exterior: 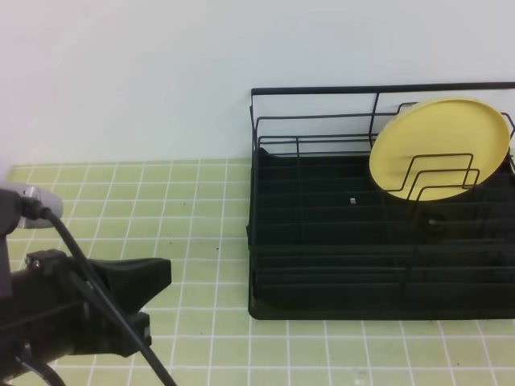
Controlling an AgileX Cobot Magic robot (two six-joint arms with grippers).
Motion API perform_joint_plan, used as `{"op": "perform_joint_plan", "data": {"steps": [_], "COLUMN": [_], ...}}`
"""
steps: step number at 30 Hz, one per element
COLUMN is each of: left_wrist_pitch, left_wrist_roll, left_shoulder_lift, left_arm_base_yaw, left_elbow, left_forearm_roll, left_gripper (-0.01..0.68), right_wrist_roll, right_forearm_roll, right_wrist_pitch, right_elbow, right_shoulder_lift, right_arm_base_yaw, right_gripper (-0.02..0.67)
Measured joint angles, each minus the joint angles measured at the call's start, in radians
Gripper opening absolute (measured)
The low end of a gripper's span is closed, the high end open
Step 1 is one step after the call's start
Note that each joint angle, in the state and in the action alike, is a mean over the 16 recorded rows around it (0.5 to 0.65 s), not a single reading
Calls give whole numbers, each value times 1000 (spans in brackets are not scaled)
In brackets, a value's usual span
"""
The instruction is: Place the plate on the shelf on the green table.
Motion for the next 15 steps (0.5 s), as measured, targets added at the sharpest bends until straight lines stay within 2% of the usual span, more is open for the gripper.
{"op": "perform_joint_plan", "data": {"steps": [15], "left_wrist_pitch": [-49], "left_wrist_roll": [-27], "left_shoulder_lift": [-11], "left_arm_base_yaw": [0], "left_elbow": [6], "left_forearm_roll": [20], "left_gripper": [0], "right_wrist_roll": [0], "right_forearm_roll": [1], "right_wrist_pitch": [8], "right_elbow": [0], "right_shoulder_lift": [0], "right_arm_base_yaw": [0], "right_gripper": [-2]}}
